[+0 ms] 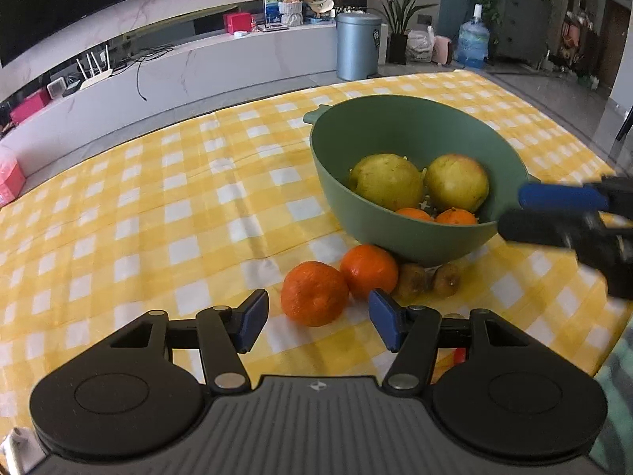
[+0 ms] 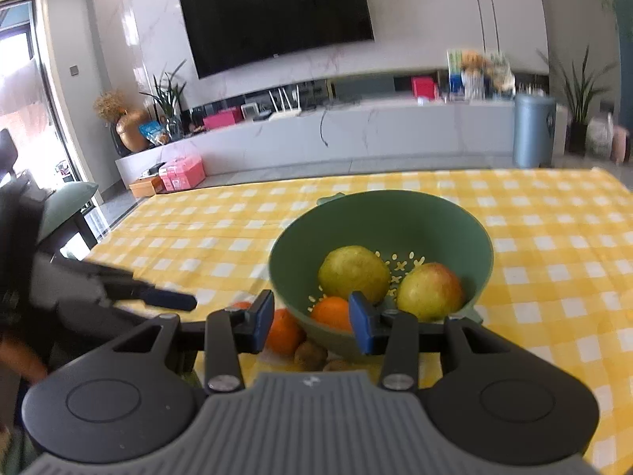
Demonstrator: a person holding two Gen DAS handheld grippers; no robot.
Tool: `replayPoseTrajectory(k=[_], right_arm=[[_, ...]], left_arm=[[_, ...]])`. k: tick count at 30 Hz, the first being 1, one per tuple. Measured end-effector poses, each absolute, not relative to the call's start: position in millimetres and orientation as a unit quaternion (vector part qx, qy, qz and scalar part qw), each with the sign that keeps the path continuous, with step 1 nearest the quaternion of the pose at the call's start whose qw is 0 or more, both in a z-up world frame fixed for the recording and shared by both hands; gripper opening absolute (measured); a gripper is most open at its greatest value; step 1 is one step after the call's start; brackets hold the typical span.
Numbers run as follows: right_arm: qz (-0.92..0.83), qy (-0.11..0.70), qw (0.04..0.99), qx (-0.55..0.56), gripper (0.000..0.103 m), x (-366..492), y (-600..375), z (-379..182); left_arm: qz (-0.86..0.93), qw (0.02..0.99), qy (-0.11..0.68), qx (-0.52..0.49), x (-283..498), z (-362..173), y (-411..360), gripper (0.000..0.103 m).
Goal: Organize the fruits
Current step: 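Withdraw both tools from the colander toward the remaining oranges, then grasp an orange with the left gripper while the right gripper grasps a brown kiwi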
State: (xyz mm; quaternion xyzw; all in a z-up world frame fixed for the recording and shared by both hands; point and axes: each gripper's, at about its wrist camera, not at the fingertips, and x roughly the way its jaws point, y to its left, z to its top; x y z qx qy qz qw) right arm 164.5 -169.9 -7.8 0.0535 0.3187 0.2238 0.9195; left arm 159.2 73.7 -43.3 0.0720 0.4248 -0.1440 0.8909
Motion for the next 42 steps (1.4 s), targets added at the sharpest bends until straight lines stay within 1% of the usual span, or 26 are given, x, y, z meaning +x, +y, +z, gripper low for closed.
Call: replayPoseTrajectory(k=[3, 10, 14, 26, 29, 33, 38, 40, 42], right_arm=[[0.221, 0.304, 0.926, 0.030, 0.040, 150, -163, -18], [0.200, 0.360, 0.911, 0.019, 0.040, 159, -156, -58], [0.188, 0.378, 0.905, 0.043, 0.040, 169, -160, -66], [0.178, 0.394, 0.898, 0.079, 0.039, 193, -161, -91], [0.180, 0.399, 0.895, 0.088, 0.039, 196, -162, -94], [0.185, 0.401, 0.893, 0.089, 0.034, 195, -160, -96], [0.187, 0.398, 0.894, 0.081, 0.032, 196, -155, -96], [0.188, 0.398, 0.894, 0.078, 0.025, 195, -154, -96], [0.188, 0.398, 0.894, 0.077, 0.023, 194, -156, -96]], left_arm=[[-0.161, 0.888, 0.425, 0.067, 161, -49, 78, 0.068], [-0.162, 0.884, 0.426, 0.102, 163, -67, 76, 0.068], [-0.175, 0.886, 0.415, 0.112, 165, -72, 72, 0.068], [-0.175, 0.882, 0.418, 0.127, 177, -83, 65, 0.068], [-0.171, 0.882, 0.417, 0.135, 178, -86, 64, 0.062], [-0.170, 0.882, 0.417, 0.135, 179, -86, 64, 0.055], [-0.167, 0.882, 0.421, 0.128, 180, -85, 65, 0.052], [-0.165, 0.882, 0.422, 0.126, 180, -85, 65, 0.051], [-0.163, 0.882, 0.425, 0.125, 179, -84, 65, 0.051]])
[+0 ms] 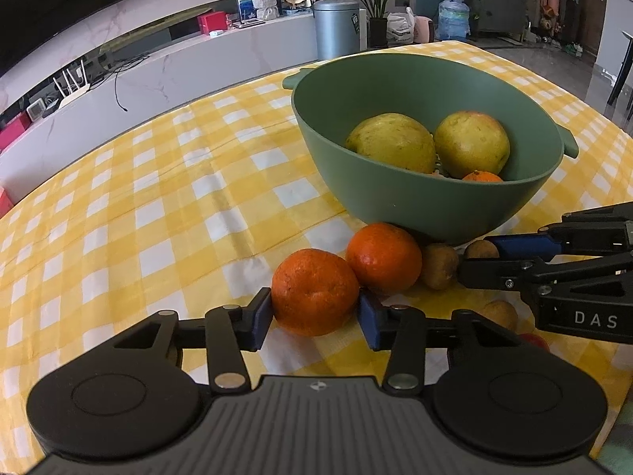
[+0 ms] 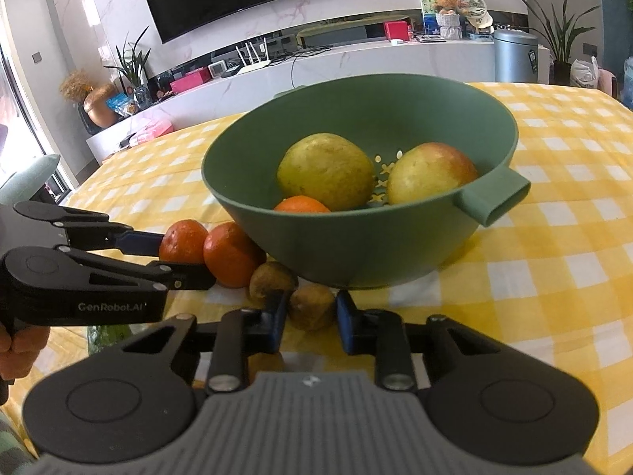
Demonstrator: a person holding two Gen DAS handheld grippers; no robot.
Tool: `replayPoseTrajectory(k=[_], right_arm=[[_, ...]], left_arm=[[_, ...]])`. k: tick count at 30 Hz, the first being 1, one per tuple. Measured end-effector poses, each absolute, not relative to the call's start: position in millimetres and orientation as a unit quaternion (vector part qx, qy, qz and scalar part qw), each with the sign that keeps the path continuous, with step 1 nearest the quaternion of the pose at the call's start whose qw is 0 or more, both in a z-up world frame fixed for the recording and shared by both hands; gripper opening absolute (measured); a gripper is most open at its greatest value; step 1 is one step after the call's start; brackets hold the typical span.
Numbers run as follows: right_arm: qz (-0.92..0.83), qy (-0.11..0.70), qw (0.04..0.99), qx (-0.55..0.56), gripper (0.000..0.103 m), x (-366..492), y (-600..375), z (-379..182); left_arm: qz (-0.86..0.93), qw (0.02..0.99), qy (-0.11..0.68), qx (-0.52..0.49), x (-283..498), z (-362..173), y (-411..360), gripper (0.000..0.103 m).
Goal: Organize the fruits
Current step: 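Grasp an orange with the left gripper while the right gripper grasps a brown kiwi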
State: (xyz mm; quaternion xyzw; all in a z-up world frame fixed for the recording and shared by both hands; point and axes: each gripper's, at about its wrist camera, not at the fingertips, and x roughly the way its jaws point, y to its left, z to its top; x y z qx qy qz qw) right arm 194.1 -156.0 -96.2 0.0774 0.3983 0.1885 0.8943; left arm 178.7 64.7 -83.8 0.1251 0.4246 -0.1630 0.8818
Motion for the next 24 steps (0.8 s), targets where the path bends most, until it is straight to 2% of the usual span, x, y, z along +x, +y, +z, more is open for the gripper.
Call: replayPoseTrajectory(k=[8, 24], right_arm=[[0.192, 0.391, 0.898, 0.057, 0.023, 187, -154, -90], [0.213, 0.345, 0.914, 0.016, 0.023, 148, -160, -48]], left_arm=[[-0.138, 0.885, 0.431, 0.111, 171, -78, 72, 0.051], [-0.172, 0.926, 0.336, 0.006, 147, -21, 86, 0.050]])
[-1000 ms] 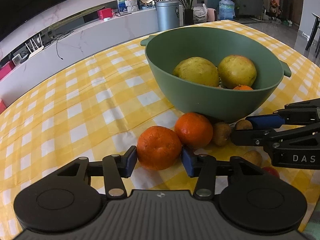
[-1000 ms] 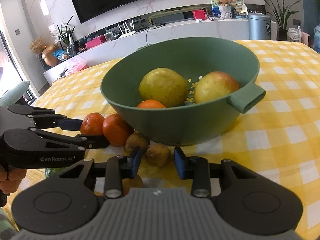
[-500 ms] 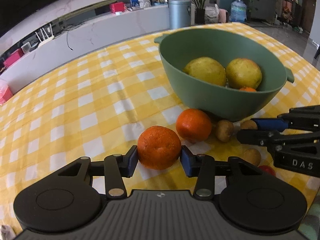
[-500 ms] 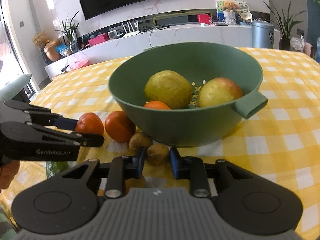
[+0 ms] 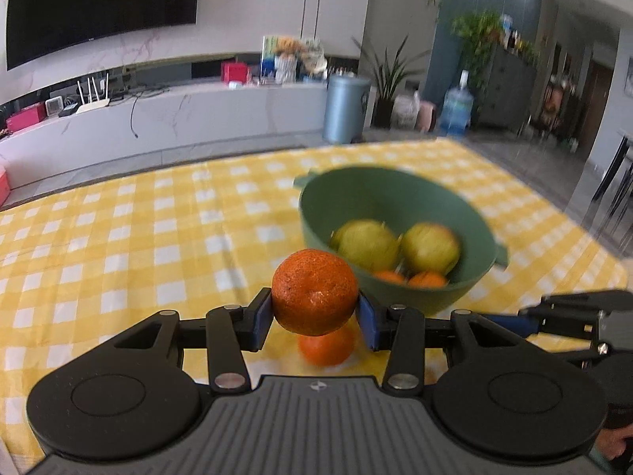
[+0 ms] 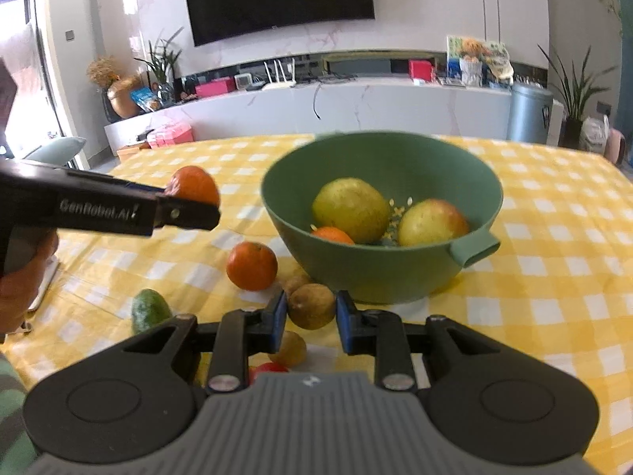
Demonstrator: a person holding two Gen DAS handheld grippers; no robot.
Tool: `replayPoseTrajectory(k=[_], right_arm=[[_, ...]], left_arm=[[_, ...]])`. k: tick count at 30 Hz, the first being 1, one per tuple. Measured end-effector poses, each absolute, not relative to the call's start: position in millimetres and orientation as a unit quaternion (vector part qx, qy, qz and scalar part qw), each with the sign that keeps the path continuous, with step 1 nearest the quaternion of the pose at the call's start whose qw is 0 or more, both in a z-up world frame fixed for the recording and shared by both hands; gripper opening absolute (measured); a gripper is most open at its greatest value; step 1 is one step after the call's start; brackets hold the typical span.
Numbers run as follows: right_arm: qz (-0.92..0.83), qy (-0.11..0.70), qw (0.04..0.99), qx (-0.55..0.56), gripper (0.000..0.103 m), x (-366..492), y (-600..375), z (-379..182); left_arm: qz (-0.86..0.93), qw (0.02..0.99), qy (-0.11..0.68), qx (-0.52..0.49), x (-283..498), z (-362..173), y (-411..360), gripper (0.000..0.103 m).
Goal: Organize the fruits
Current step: 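Carry the orange and kiwi into the green colander and open both grippers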
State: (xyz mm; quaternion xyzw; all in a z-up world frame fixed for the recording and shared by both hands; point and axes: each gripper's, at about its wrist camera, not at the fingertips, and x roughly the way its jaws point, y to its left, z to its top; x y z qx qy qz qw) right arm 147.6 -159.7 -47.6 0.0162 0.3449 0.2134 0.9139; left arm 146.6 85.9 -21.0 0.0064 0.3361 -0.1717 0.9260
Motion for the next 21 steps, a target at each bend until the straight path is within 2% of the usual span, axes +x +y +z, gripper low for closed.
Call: replayPoseTrajectory(k=[6, 11, 21], right_arm=[[0.223, 0.293, 0.929, 0.011, 0.023, 133, -169, -22], [0.208, 0.266, 0.941, 0.002, 0.023, 141, -180, -4], [0.217, 0.284, 0.934, -0.034, 0.023, 200, -200, 1]], left_arm=[[-0.193, 0.935, 0.296, -0.014, 151, 0, 75, 0.050], [-0.209, 0.928, 0.307, 0.007, 168, -1, 50, 0.050], [-0.222, 0.909, 0.346, 0.063, 200, -20, 18, 0.050]])
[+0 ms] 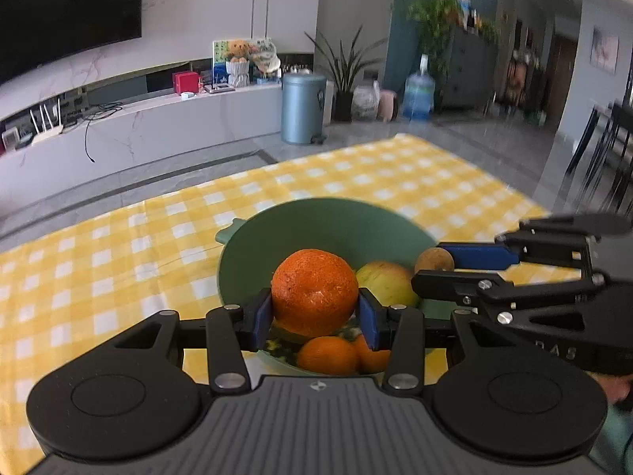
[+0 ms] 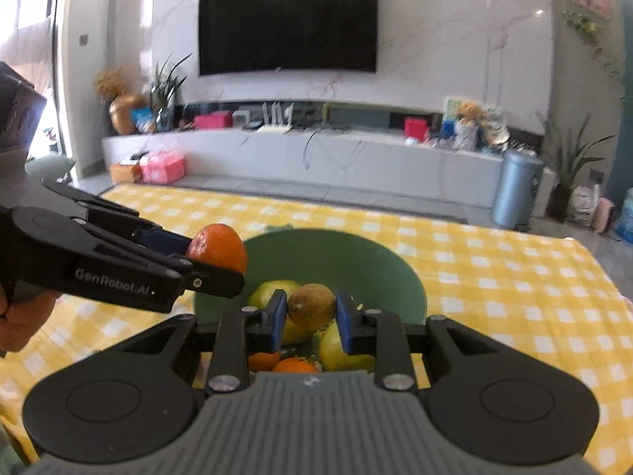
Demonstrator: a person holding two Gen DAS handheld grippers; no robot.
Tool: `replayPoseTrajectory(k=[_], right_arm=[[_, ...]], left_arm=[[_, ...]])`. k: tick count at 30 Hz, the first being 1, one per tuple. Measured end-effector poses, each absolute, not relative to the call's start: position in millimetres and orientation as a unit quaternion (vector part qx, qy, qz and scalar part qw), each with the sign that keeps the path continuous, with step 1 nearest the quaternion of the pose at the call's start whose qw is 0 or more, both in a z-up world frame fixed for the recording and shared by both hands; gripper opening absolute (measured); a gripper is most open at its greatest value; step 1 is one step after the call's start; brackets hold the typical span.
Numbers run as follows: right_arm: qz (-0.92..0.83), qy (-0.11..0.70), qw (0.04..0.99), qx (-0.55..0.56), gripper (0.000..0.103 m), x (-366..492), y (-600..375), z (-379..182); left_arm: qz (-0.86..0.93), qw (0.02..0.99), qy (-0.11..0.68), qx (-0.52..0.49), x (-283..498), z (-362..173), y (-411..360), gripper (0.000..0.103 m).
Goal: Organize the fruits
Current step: 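Carry the orange and kiwi into the green colander and open both grippers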
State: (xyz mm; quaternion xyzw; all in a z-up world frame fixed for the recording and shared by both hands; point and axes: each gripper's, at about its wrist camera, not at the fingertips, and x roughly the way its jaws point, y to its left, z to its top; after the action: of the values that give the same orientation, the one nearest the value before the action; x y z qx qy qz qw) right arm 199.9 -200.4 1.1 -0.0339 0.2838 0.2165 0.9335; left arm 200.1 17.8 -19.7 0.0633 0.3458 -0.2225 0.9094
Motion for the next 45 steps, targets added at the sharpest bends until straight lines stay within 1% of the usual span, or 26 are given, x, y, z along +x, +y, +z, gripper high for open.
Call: replayPoseTrajectory(k=[7, 17, 26, 30, 35, 36, 37, 39, 45], right_arm=[[0.236, 0.330, 0.914, -0.023, 0.023, 241, -197, -28], [0.253, 0.340, 0.904, -0.055, 0.023, 255, -180, -44], [0.257, 0.338, 0.902, -0.073, 0.023, 254, -177, -51], [0.255, 0.335, 0.904, -0.075, 0.023, 251, -177, -52], [0.256, 0.335, 0.904, -0.073, 0.024, 250, -177, -51], [0.256, 0.335, 0.904, -0.073, 0.024, 250, -177, -51], [0.256, 0.335, 0.904, -0.073, 0.024, 250, -177, -51], [0.256, 0.335, 0.904, -0.073, 0.024, 250, -177, -51], [0.257, 0.332, 0.905, -0.070, 0.024, 249, -177, -51]], left_arm=[[-0.223, 0.899, 0.367, 0.084, 212, -32, 16, 0.051], [-0.220, 0.890, 0.382, 0.116, 214, -45, 11, 0.051], [-0.218, 0.892, 0.378, 0.118, 214, -45, 11, 0.052], [-0.215, 0.893, 0.377, 0.118, 214, -44, 12, 0.056], [-0.219, 0.894, 0.373, 0.118, 212, -43, 13, 0.057], [-0.219, 0.895, 0.370, 0.117, 212, -42, 13, 0.060], [-0.217, 0.897, 0.366, 0.117, 212, -41, 14, 0.066], [-0.216, 0.902, 0.356, 0.113, 210, -38, 16, 0.074], [-0.213, 0.907, 0.349, 0.099, 210, -34, 19, 0.075]])
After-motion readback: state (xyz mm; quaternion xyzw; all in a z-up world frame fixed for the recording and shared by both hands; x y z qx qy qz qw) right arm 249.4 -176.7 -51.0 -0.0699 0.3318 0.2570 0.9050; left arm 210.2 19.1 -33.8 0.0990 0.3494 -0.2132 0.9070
